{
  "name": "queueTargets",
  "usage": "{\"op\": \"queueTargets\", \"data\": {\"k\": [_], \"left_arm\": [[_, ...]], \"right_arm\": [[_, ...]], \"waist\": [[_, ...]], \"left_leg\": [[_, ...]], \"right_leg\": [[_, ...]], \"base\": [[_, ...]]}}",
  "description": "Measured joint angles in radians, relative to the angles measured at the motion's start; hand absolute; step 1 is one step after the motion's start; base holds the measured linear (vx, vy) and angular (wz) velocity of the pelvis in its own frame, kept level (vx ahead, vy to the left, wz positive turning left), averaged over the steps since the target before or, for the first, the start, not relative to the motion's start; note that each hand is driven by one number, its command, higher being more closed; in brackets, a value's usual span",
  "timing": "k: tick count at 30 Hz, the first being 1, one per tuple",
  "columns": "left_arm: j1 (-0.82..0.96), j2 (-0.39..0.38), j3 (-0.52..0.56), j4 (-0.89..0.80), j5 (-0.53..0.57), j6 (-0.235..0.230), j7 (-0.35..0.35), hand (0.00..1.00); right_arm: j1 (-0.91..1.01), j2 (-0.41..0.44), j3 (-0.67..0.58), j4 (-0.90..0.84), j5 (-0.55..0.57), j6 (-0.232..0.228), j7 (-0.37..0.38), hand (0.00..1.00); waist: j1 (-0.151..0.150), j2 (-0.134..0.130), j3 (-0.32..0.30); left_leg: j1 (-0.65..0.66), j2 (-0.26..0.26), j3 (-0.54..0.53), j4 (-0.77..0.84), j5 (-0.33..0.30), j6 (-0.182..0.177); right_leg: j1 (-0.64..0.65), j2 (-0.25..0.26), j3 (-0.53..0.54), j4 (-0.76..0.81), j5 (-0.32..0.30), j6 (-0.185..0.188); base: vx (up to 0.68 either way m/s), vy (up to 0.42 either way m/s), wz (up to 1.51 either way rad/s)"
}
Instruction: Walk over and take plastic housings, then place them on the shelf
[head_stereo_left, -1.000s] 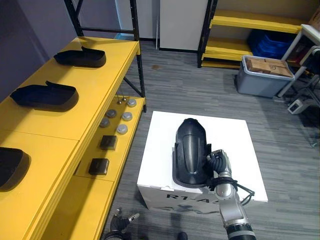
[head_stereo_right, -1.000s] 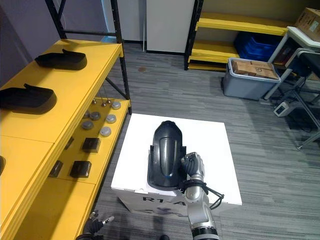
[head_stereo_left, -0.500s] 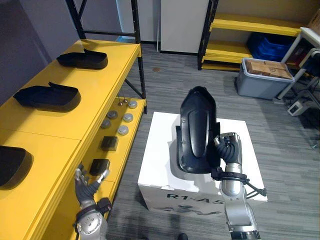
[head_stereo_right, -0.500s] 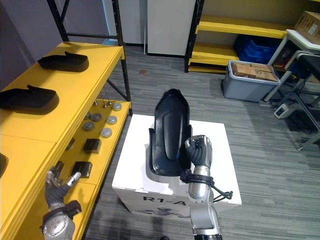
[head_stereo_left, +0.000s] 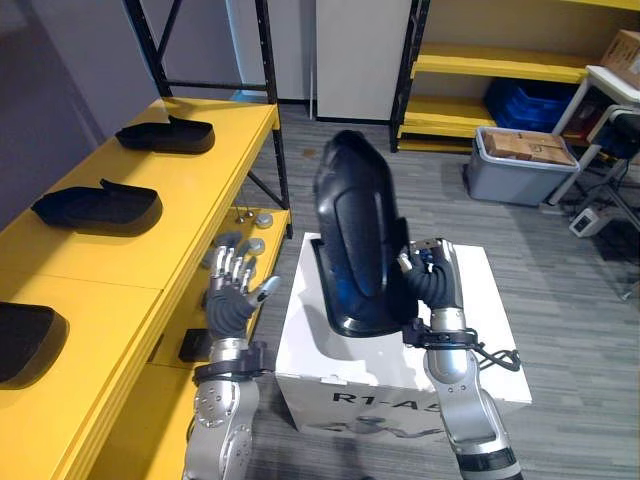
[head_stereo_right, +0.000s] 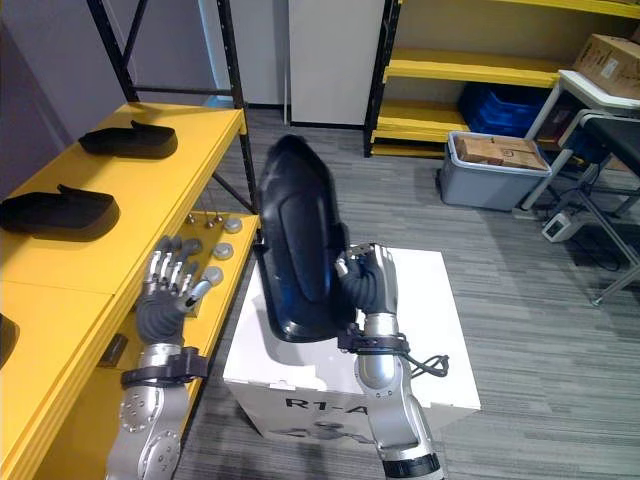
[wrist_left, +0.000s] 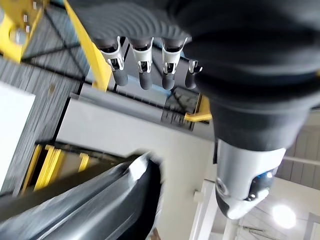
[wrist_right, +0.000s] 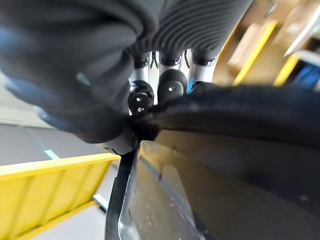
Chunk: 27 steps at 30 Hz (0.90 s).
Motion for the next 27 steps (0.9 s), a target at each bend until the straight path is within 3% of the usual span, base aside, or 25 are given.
{"op": "queueTargets", "data": {"k": [7, 14, 15, 25, 26, 27], "left_arm": [[-0.051, 0.013, -0.056, 0.091, -0.048, 0.022, 0.002, 0.0], [-0.105, 0.025, -0.095, 0.14, -0.109, 0.034, 0.02, 0.0], [-0.112, 0.026, -0.096, 0.144, -0.12, 0.035, 0.021, 1.0], [-0.152, 0.064, -0.114, 0.183, -0.244, 0.034, 0.085, 1.0], [-0.155, 0.07, -0.116, 0.183, -0.244, 0.034, 0.086, 1.0], [-0.155, 0.078, -0.115, 0.183, -0.245, 0.035, 0.087, 1.0]], "right_arm": [[-0.033, -0.002, 0.075, 0.0, 0.0, -0.008, 0.002, 1.0], [-0.033, -0.011, 0.136, 0.0, 0.0, -0.009, 0.004, 1.0], [-0.034, -0.016, 0.14, 0.0, 0.0, -0.009, 0.004, 1.0], [-0.033, -0.088, 0.213, 0.0, 0.0, -0.02, -0.006, 1.0], [-0.034, -0.088, 0.212, -0.002, 0.0, -0.03, -0.006, 0.0], [-0.033, -0.098, 0.224, -0.013, 0.0, -0.053, -0.007, 0.0]], "waist": [[0.0, 0.001, -0.004], [-0.023, 0.001, -0.017], [-0.023, 0.001, -0.017], [-0.04, 0.0, -0.04], [-0.043, 0.001, -0.041], [-0.047, 0.001, -0.045]], "left_leg": [[-0.002, 0.0, 0.022, 0.001, 0.0, 0.0], [-0.004, 0.0, 0.025, 0.001, 0.0, 0.0], [-0.005, 0.0, 0.025, 0.001, 0.0, 0.0], [-0.021, -0.001, 0.024, 0.011, 0.0, 0.0], [-0.021, -0.001, 0.024, 0.012, 0.0, 0.0], [-0.021, -0.001, 0.025, 0.014, 0.0, 0.0]], "right_leg": [[-0.012, 0.001, 0.021, -0.005, 0.012, -0.002], [-0.016, 0.001, 0.024, -0.004, 0.013, -0.002], [-0.016, 0.001, 0.025, -0.004, 0.013, -0.002], [-0.027, -0.001, 0.024, 0.0, 0.018, -0.001], [-0.027, -0.001, 0.024, 0.0, 0.019, -0.001], [-0.026, -0.001, 0.025, 0.0, 0.021, -0.002]], "base": [[-0.03, 0.031, -0.1], [0.0, 0.005, 0.0], [-0.01, 0.033, -0.02], [0.0, 0.003, 0.0], [-0.03, 0.031, -0.02], [-0.04, 0.03, -0.02]]}}
